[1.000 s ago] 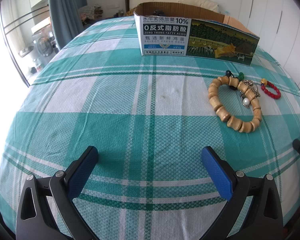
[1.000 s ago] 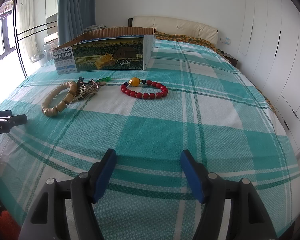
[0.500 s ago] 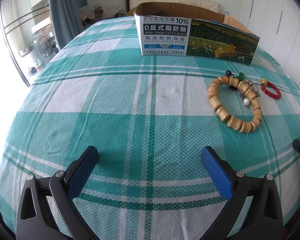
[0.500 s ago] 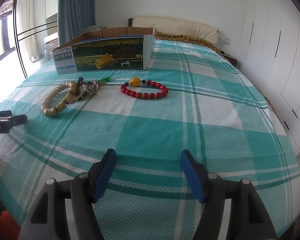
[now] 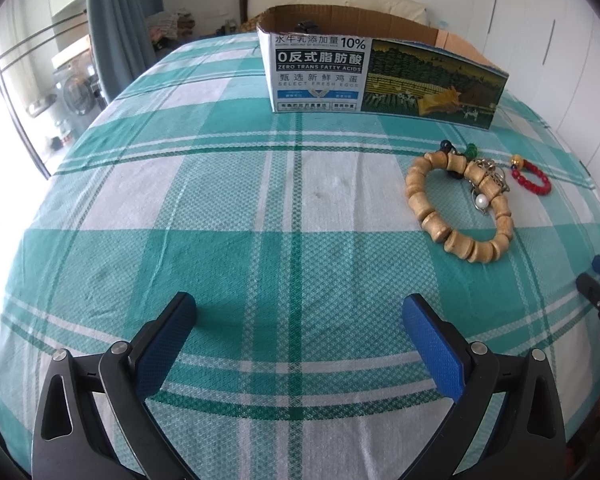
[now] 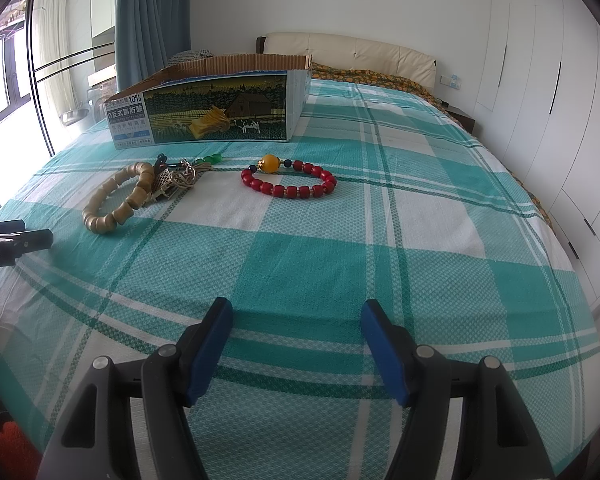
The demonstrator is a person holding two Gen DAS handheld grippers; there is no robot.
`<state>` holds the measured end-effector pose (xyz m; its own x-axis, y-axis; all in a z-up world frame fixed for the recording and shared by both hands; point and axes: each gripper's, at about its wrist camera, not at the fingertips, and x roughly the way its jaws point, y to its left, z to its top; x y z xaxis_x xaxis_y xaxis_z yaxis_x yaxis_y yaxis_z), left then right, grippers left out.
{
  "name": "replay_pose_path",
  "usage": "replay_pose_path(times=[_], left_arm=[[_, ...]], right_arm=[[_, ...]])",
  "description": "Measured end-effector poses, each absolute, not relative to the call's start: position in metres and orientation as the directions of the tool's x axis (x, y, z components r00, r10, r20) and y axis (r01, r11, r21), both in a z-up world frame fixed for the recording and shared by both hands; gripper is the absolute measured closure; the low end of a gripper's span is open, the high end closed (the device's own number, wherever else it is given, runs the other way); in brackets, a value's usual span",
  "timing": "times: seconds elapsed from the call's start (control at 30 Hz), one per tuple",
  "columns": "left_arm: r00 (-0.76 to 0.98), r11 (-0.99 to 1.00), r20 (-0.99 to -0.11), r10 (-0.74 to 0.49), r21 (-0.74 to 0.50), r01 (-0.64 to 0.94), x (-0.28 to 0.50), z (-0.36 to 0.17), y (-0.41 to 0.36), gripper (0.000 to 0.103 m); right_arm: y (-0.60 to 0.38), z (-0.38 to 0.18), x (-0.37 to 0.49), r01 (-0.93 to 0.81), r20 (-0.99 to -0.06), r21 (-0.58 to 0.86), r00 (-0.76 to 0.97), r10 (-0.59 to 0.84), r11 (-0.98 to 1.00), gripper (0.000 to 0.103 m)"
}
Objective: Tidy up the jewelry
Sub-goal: 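Grasp the wooden bead bracelet with the left tool while the right tool grasps the silver pendant keychain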
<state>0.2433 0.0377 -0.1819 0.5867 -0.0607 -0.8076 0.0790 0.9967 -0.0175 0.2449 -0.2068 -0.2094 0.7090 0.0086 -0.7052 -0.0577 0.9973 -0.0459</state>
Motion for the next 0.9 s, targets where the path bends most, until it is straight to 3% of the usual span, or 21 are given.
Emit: replay_pose_path(times=[0.3,0.57,0.7,0.9], left_arm=[[0.619,0.984,-0.765,-0.176,-0.131,0.118,0.259,-0.156,0.023,0.001],[0.597,0.991,-0.796,-0.101,-0.027,0.132,0.302,-0.162,-0.015,0.001],[0.579,0.986,-0.815,0.023,0.113,0.119,0.307,-0.176,-0.025,0.001],[0.594,0.990,-0.803,0.056,0.122,0.071,0.296,-0.177,0.004,0.000]], right_arm=[[-0.207,-0.209,0.245,-0.058,-0.705,-0.046,0.709,0.009,0.997,0.035],[-0.207,-0.209,0.245,-0.058,-0.705,-0.046,0.709,0.009,0.997,0.035],[-0.207,-0.209,0.245,-0.059,-0.706,-0.044,0.708,0.011,0.997,0.035],[-0.207,-0.202,0.257,-0.084,-0.769,-0.033,0.638,0.029,0.996,0.034]])
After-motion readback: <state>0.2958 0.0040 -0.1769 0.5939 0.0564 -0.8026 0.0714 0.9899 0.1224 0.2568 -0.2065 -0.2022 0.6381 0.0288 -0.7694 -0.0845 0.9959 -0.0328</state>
